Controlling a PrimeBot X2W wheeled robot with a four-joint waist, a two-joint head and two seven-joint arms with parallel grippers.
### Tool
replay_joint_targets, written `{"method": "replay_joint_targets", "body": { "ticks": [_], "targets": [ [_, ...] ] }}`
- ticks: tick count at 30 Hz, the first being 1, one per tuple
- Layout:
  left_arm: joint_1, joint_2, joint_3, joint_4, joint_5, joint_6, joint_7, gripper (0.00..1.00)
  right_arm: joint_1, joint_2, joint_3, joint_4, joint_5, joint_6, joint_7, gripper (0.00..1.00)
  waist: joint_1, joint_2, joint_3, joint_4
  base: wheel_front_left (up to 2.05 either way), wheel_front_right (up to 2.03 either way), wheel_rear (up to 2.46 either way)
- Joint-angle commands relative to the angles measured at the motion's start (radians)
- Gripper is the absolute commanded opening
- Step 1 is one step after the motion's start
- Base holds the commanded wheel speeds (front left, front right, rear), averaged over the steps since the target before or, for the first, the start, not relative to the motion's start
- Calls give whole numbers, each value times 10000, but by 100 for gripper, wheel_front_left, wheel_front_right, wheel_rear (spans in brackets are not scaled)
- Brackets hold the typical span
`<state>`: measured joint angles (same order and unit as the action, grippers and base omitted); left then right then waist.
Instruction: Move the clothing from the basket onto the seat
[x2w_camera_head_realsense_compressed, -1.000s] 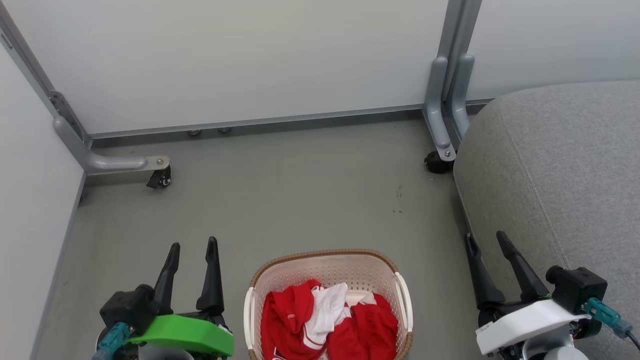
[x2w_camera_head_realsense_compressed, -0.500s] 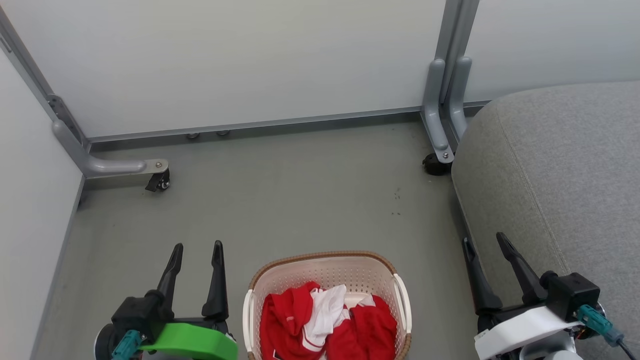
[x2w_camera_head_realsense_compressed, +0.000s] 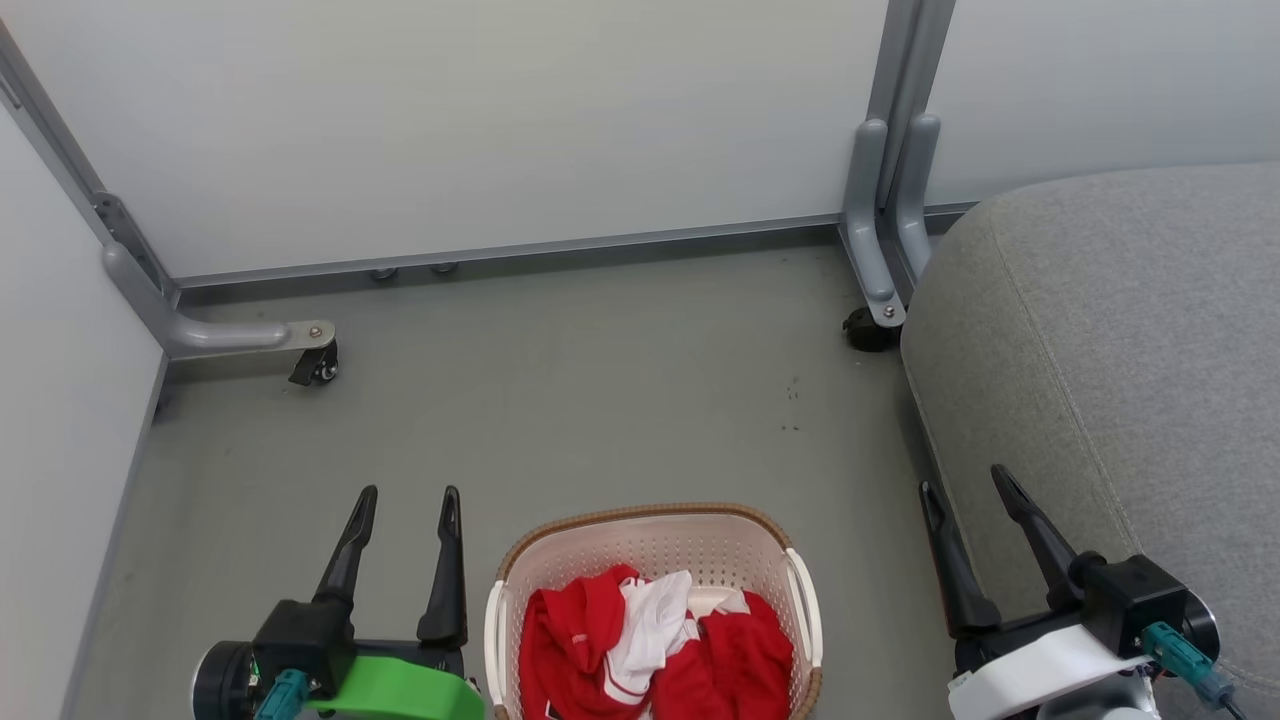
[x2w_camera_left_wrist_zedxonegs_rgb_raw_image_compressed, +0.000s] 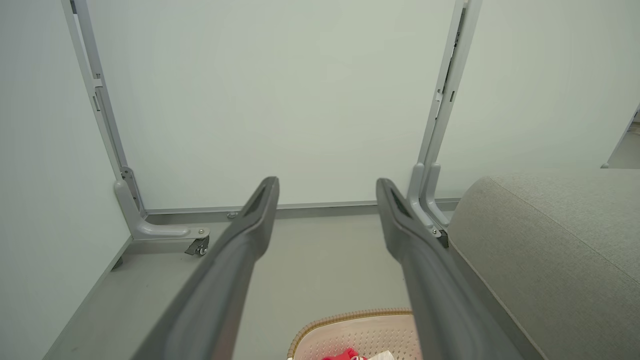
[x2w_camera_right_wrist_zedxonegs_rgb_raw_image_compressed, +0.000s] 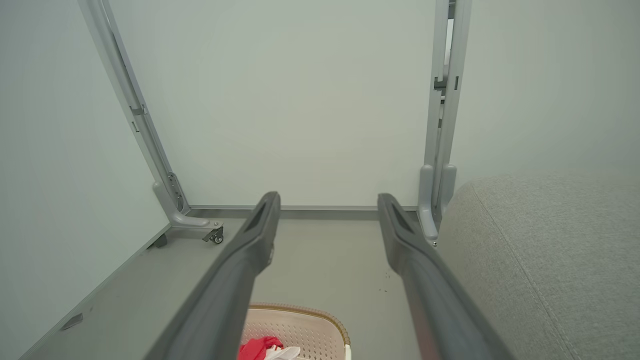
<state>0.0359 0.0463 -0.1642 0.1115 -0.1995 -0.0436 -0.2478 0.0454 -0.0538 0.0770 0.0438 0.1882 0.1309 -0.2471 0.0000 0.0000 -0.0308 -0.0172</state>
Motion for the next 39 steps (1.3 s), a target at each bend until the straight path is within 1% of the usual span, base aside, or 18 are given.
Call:
{"method": "replay_joint_targets", "body": {
  "ticks": [1, 8, 28, 35, 39],
  "targets": [
    [124, 67, -43, -36, 193, -10, -91, 100, 134, -21, 7, -71, -228, -3, -100, 100, 0, 0, -14, 14, 0, 0, 0],
    [195, 70, -94, -9, 670, -17, -204, 100, 203, -24, 34, -66, -664, -6, -201, 100, 0, 0, -42, 26, 0, 0, 0],
    [139, 68, -173, 136, 532, -69, -169, 100, 122, -117, 45, 17, -565, -6, -195, 100, 0, 0, 136, 75, 0, 0, 0],
    [-209, 65, -430, 391, 608, -147, -170, 100, -74, -74, -246, -21, -477, -6, -195, 100, 0, 0, 712, 54, 0, 0, 0],
    [-800, 65, -634, 398, 585, -218, -170, 100, -545, -129, -193, -165, -485, -8, -195, 100, 0, 0, 1662, 17, 0, 0, 0]
  ]
}}
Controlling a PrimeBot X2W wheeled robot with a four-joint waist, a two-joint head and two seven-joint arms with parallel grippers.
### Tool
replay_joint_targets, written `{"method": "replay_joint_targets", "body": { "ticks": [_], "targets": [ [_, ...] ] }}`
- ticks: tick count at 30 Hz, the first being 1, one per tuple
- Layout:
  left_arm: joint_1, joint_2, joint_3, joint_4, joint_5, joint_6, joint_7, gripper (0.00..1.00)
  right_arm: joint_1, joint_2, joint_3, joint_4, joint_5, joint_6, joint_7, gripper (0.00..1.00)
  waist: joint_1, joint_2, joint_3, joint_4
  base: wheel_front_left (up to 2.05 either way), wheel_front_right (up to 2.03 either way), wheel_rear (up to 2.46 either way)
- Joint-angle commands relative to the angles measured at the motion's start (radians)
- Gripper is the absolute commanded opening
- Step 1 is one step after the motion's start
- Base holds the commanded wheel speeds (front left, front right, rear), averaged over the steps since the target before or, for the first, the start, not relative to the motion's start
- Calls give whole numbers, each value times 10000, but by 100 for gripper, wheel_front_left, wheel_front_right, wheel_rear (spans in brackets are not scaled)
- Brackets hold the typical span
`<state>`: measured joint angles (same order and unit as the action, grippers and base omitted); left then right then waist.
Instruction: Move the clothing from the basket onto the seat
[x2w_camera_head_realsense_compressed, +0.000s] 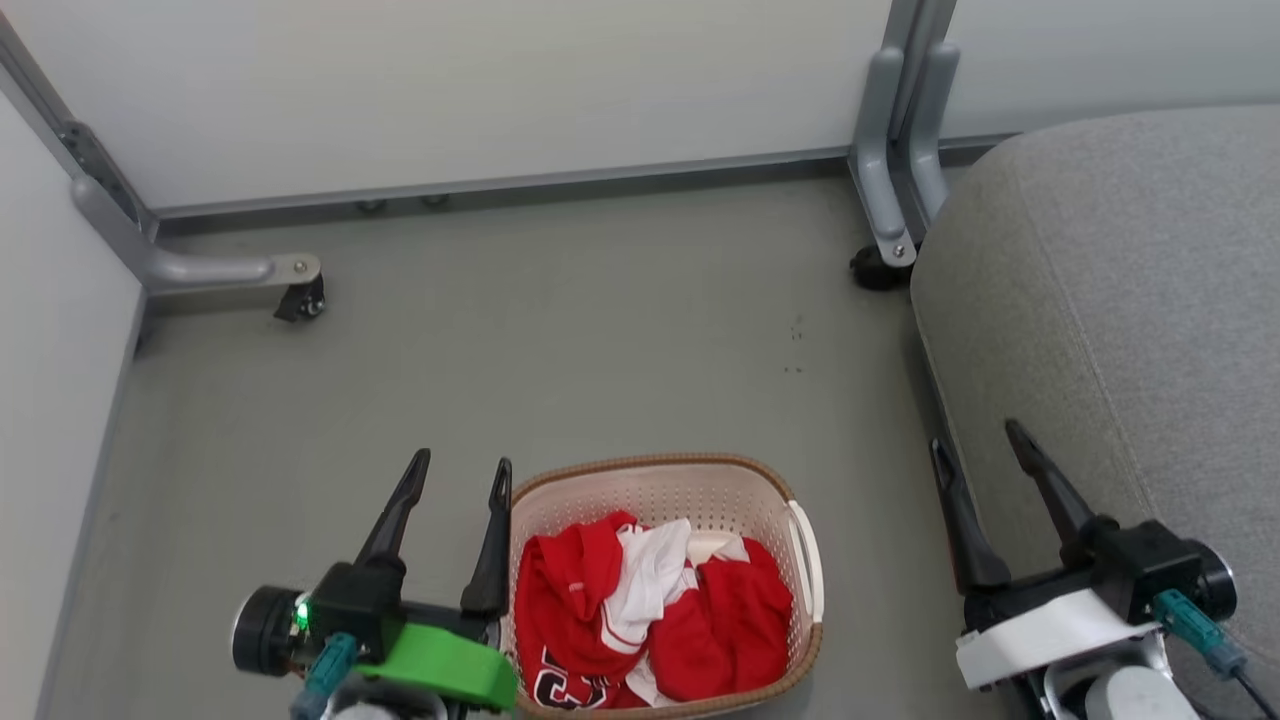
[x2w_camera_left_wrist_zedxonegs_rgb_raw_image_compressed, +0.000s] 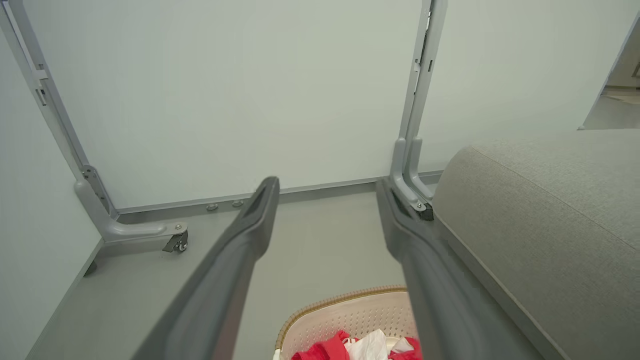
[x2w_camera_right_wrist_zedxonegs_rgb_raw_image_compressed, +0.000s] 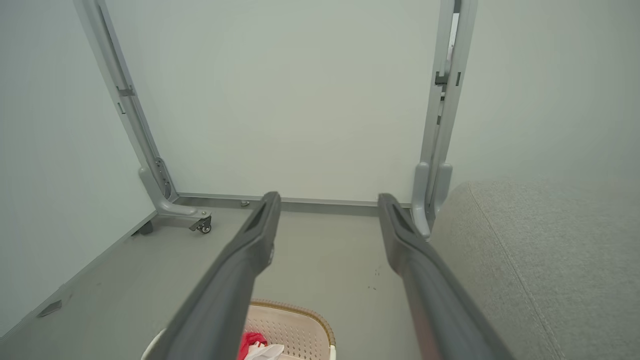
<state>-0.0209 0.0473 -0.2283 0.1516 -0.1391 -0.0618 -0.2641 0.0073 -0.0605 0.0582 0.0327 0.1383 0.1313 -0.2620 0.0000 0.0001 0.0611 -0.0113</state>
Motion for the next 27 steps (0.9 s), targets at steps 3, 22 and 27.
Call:
{"method": "replay_joint_targets", "body": {
  "ticks": [3, 22, 27],
  "targets": [
    [-775, 54, -204, 51, -130, -32, -7, 100, -572, -101, -23, -177, 43, -10, -44, 100, 0, -1, 1527, -80, 0, 0, 0],
    [-5129, 61, -2382, 3542, 983, -604, -7, 100, -3154, -180, -722, -1029, -13, -12, -35, 100, 0, -1, 5998, -431, 0, 0, 0],
    [-6396, 58, -3083, 5127, 1130, -669, -7, 100, -3555, -78, -729, -1138, -24, -12, -35, 100, 0, -1, 6863, -750, 0, 0, 0]
  ]
}}
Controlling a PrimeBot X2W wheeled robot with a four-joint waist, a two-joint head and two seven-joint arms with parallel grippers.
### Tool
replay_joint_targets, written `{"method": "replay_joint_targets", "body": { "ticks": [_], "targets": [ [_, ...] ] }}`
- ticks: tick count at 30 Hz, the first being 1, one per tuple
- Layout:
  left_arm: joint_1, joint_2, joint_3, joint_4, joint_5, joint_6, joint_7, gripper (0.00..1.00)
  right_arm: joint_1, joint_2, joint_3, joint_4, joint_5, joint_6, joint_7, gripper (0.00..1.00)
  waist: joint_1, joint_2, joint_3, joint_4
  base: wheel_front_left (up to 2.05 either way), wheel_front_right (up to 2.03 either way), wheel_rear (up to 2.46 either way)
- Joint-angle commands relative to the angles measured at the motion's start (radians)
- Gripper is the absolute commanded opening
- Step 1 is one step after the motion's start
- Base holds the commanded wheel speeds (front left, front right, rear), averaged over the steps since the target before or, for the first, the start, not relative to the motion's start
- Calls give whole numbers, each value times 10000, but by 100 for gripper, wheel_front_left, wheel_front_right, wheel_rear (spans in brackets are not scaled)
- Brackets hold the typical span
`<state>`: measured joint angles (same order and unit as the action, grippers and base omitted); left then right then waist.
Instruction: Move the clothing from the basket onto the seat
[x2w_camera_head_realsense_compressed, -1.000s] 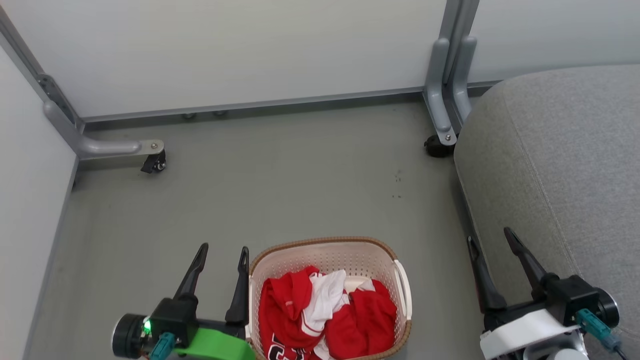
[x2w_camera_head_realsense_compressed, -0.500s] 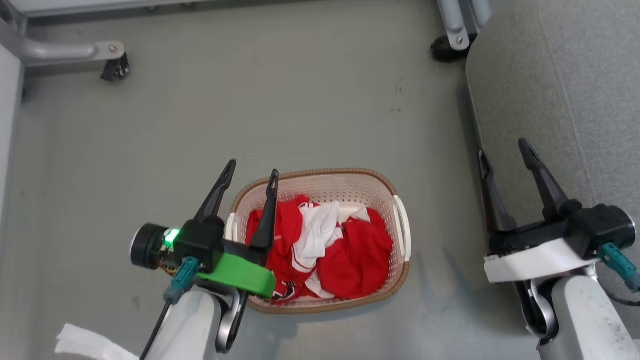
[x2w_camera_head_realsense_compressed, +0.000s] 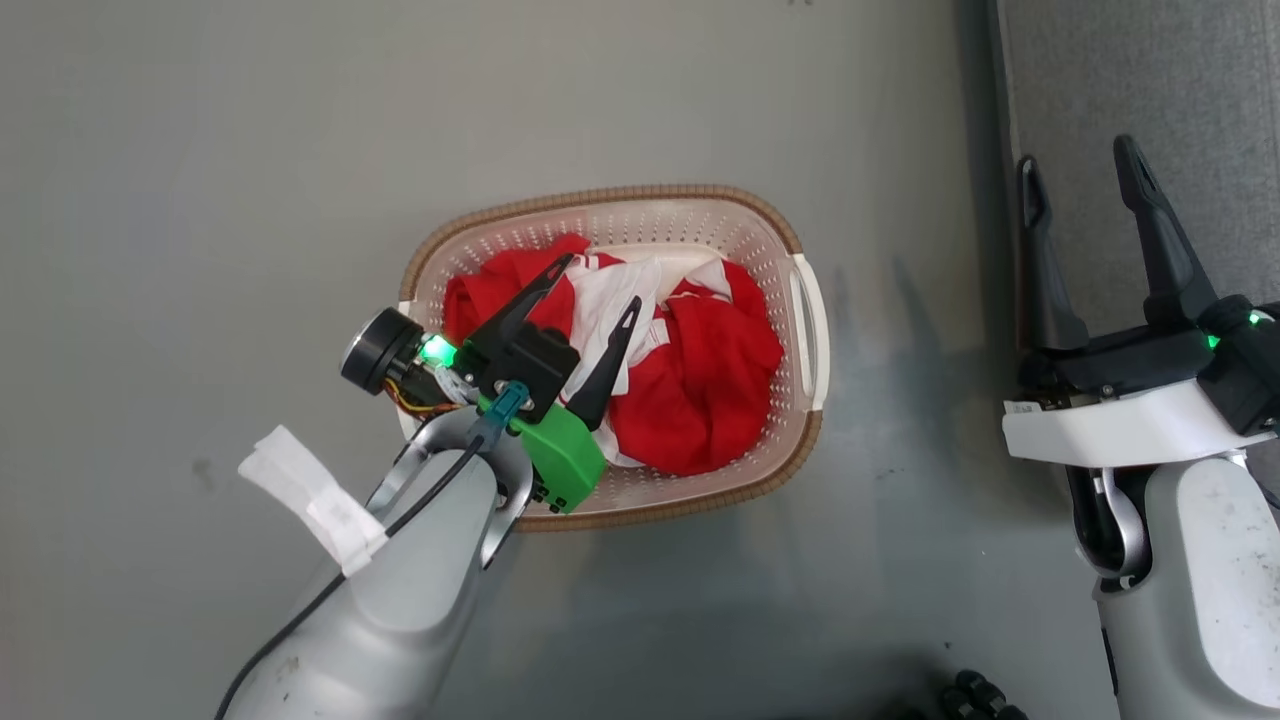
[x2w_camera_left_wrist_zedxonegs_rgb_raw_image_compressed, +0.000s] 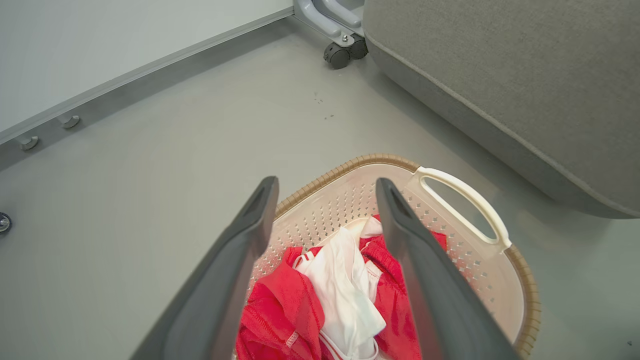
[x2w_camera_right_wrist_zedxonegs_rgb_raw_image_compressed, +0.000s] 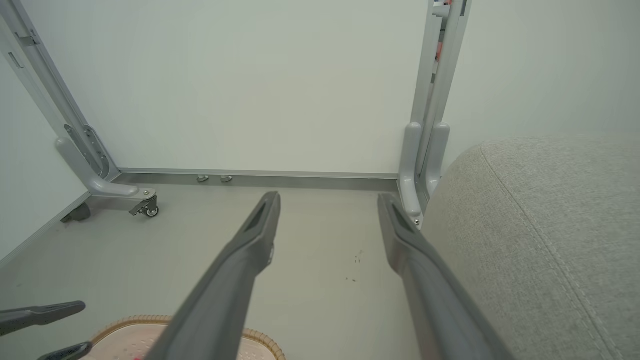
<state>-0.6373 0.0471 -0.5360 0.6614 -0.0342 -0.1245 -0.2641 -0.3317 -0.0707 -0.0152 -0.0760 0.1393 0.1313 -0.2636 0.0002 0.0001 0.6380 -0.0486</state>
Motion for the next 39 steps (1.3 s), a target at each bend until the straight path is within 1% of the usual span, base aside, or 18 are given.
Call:
{"method": "replay_joint_targets", "body": {
  "ticks": [1, 4, 14, 18, 23, 27, 31, 34, 39],
  "targets": [
    [-430, 62, -98, 319, 108, -49, -5, 100, -232, 42, -5, -70, -29, -12, -19, 100, -2, -1, 1218, -442, 0, 0, 0],
    [-1068, 62, -484, 1310, 45, -50, -7, 100, -430, 107, -20, -110, 24, -12, -19, 100, -2, -1, 1675, -689, 0, 0, 0],
    [-2909, 66, -1778, 3725, -561, -61, 137, 100, -826, 201, 51, -166, 243, -12, -19, 100, -2, -1, 2790, -1168, 0, 0, 0],
    [-3473, 68, -2050, 4454, -583, 123, 360, 100, -985, 197, 67, -236, 458, -12, -19, 100, -2, -1, 3155, -1311, 0, 0, 0],
    [-3972, 62, -2224, 5318, -595, 515, 759, 100, -1089, 194, 109, -262, 658, -12, -19, 100, -2, -1, 3482, -1494, 0, 0, 0],
    [-4201, 65, -2248, 5763, -658, 740, 1119, 100, -1097, 197, 100, -262, 737, -12, -19, 100, -2, -1, 3657, -1577, 0, 0, 0],
    [-4227, 74, -2269, 6020, -766, 753, 1546, 100, -1091, 196, 152, -271, 813, -12, -19, 100, -2, -1, 3754, -1654, 0, 0, 0],
    [-4247, 103, -2320, 6117, -764, 822, 1666, 100, -1120, 196, 207, -282, 826, -12, -19, 100, -2, -1, 3822, -1721, 0, 0, 0],
    [-4322, 130, -2344, 6200, -816, 1163, 1778, 100, -1151, 197, 240, -330, 871, -12, -19, 100, -2, -1, 3949, -1774, 0, 0, 0]
  ]
}}
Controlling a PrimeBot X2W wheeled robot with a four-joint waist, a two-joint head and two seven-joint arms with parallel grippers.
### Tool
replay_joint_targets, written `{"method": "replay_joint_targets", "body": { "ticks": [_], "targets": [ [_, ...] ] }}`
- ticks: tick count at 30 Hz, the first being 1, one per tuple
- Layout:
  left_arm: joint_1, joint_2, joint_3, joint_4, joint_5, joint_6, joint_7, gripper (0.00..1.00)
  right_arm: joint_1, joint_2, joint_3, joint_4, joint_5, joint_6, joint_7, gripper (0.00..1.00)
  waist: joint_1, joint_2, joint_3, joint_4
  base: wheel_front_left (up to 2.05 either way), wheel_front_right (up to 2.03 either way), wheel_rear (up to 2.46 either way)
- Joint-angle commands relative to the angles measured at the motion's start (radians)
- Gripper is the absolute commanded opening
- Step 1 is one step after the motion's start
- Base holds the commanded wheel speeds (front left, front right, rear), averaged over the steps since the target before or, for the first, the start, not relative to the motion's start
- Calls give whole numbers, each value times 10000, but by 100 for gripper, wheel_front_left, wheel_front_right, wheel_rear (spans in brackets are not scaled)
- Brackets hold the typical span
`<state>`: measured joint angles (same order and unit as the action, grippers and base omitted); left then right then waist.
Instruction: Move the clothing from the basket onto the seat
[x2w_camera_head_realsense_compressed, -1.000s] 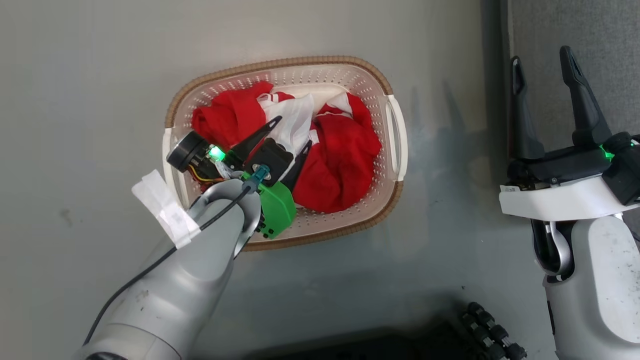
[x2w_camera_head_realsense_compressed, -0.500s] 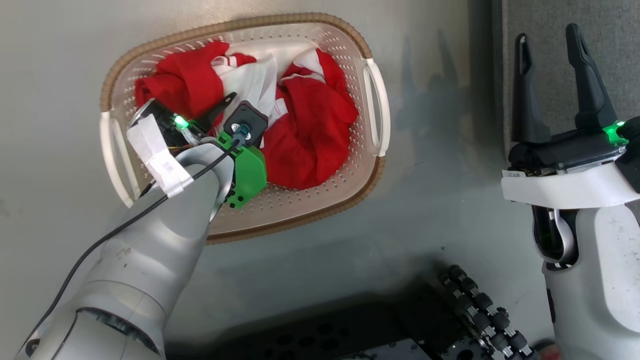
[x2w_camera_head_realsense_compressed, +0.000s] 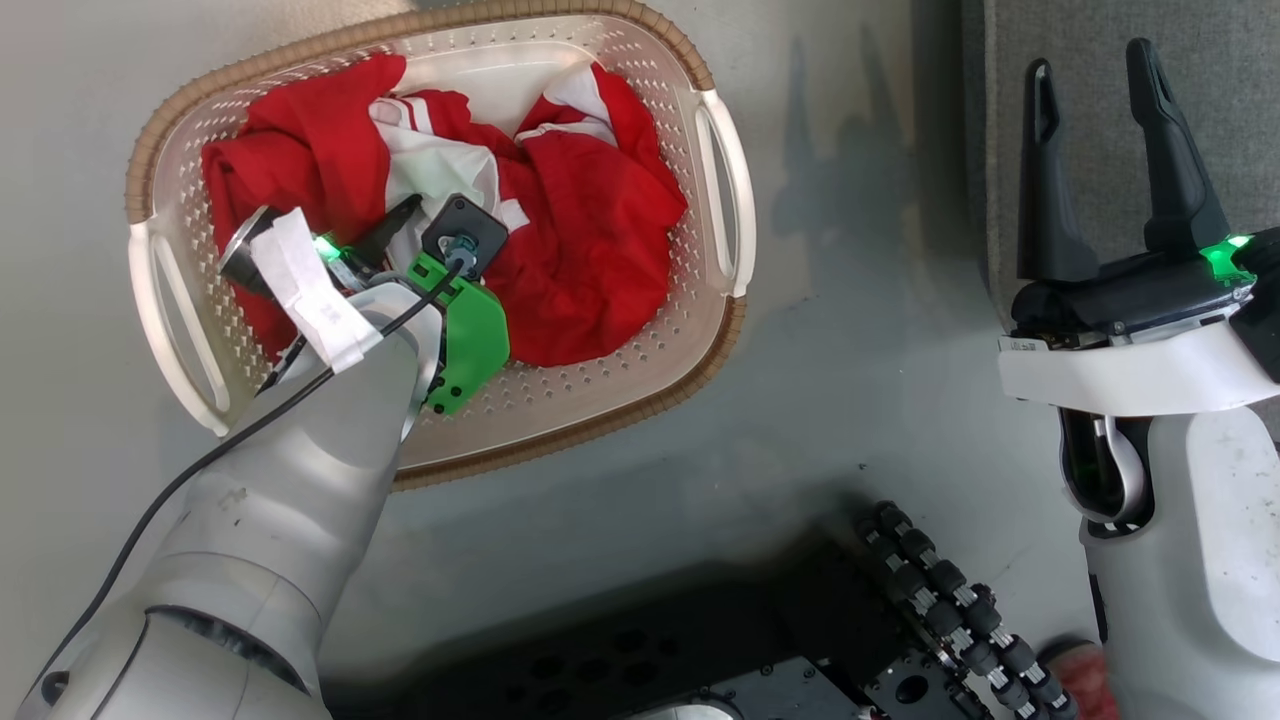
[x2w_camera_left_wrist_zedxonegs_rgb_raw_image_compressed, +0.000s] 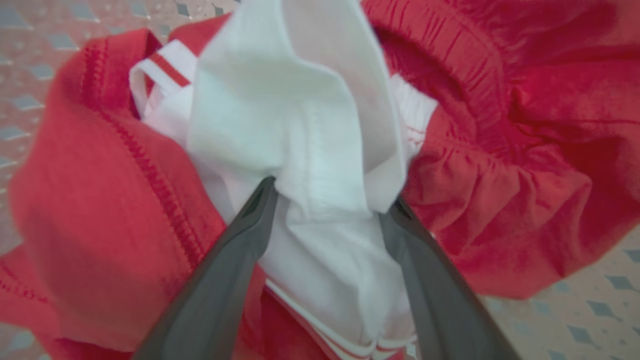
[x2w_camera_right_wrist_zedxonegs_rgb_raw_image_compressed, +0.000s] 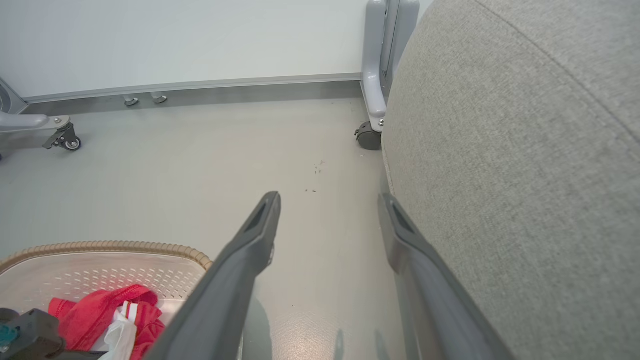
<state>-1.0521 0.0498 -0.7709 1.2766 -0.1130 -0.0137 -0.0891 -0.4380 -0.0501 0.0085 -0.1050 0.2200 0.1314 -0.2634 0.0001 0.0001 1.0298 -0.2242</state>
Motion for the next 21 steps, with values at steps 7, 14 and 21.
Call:
{"method": "replay_joint_targets", "body": {
  "ticks": [7, 14, 21],
  "targets": [
    [-195, 197, 54, 95, -210, 247, 229, 0, -153, -10, 32, -63, 114, -14, -21, 100, -1, -1, 183, -88, 0, 0, 0],
    [-123, 215, 111, 103, -445, 320, -66, 0, -175, -10, -13, 61, 170, -14, -21, 100, -1, -1, 39, -97, 0, 0, 0],
    [233, 101, 157, 104, -715, 355, -771, 0, -88, -9, 63, 171, 221, -14, -21, 100, -1, -1, -688, 73, 0, 0, 0]
  ]
}}
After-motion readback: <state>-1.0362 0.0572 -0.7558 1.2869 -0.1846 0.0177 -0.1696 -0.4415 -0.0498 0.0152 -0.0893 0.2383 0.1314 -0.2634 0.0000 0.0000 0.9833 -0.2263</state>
